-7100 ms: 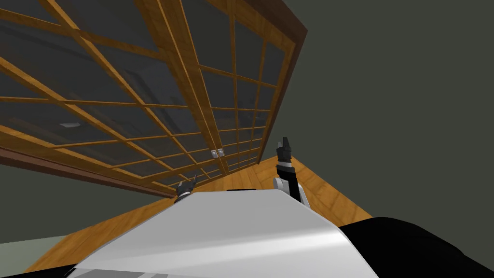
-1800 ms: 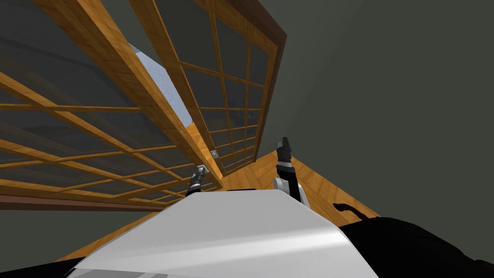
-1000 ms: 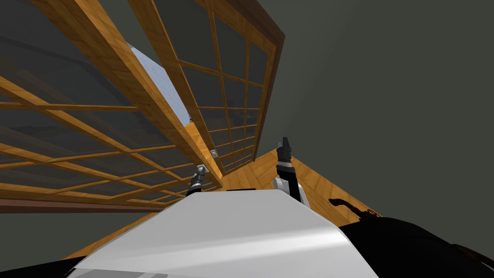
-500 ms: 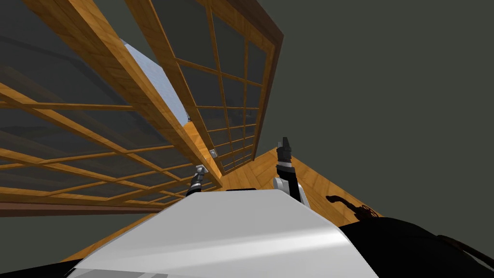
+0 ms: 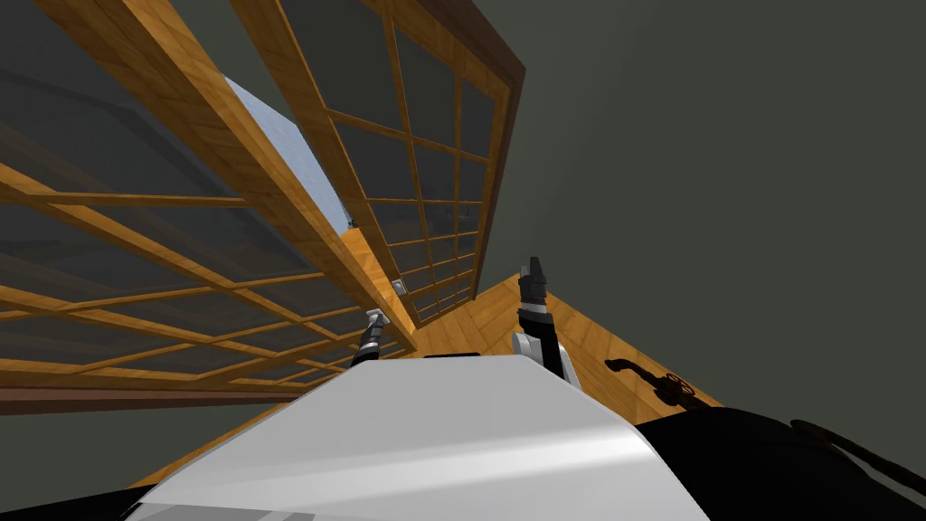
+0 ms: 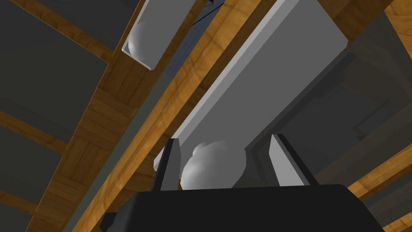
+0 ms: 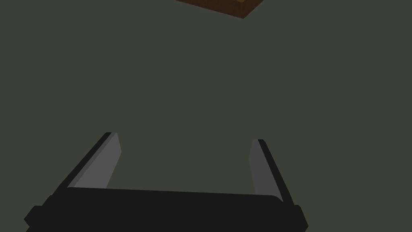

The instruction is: Pull the door open

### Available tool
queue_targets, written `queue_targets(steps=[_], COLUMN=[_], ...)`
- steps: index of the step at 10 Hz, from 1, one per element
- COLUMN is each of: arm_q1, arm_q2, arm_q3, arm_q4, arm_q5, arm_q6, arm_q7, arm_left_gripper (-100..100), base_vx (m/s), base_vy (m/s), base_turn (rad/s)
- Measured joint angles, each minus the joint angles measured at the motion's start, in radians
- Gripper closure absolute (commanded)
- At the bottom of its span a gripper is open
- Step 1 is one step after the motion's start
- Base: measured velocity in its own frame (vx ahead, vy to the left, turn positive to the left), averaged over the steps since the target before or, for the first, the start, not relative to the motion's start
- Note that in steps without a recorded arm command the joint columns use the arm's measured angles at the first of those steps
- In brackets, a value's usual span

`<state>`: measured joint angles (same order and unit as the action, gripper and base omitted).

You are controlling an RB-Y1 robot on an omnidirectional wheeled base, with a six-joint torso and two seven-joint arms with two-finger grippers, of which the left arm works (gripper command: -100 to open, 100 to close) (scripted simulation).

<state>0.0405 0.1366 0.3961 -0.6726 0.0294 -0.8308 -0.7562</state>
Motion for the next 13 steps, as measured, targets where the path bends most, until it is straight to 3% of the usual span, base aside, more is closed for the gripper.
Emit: queue_targets(steps=[1,3,4,5,8,10,12,13], arm_q1=[0.007,-0.015,-0.013,0.006,-0.008,0.007,-0.007,-0.001], arm_q2=[0.001,0.016,0.013,0.003,0.021,0.011,0.017,0.019], arm_q3=[-0.007,-0.015,-0.017,-0.023,-0.038,-0.049,-0.053,-0.062], arm_q4=[-0.009,0.035,0.025,-0.018,0.018,-0.024,0.002,-0.007], arm_q5=[0.005,0.019,0.02,0.024,0.043,0.057,0.065,0.073], arm_q6=[0.004,-0.016,-0.011,0.008,-0.013,0.011,0.003,0.004], arm_q7=[0.024,0.07,0.077,0.091,0.162,0.207,0.235,0.263], arm_left_gripper=[100,100,100,100,100,100,100,100], base_vx=[-0.032,-0.018,-0.008,-0.021,-0.042,-0.015,-0.027,-0.023], base_vy=[0.0,0.004,-0.003,0.0,0.011,0.001,0.016,0.012], base_turn=[-0.065,-0.016,-0.022,-0.011,-0.057,-0.02,-0.042,-0.036])
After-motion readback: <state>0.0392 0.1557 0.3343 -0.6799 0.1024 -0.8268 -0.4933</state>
